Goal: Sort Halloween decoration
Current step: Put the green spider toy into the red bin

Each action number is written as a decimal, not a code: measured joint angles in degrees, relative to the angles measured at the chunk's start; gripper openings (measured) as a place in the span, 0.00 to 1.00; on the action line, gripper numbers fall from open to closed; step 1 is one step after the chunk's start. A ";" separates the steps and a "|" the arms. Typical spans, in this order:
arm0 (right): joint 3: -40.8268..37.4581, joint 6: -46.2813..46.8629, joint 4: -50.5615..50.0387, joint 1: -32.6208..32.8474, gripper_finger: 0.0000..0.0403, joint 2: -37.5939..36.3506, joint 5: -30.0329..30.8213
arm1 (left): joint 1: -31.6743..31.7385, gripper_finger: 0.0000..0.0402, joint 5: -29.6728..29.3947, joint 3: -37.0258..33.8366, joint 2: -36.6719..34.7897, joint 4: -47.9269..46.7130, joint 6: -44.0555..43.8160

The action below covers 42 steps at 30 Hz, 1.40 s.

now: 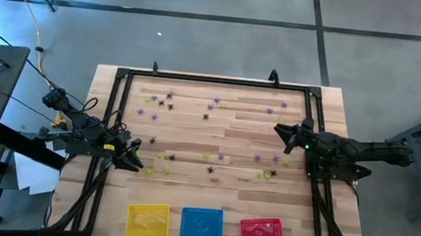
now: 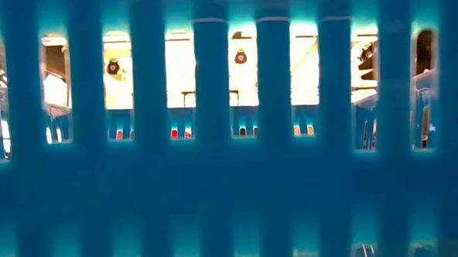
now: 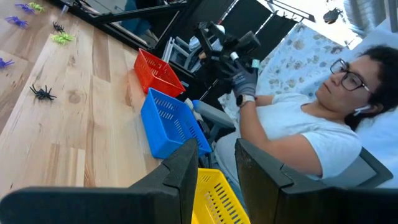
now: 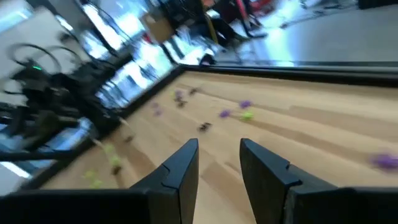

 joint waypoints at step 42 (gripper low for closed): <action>27.38 -21.40 -25.58 -44.63 0.28 68.23 -26.70 | -0.02 0.23 -0.01 -0.01 0.01 -0.02 0.00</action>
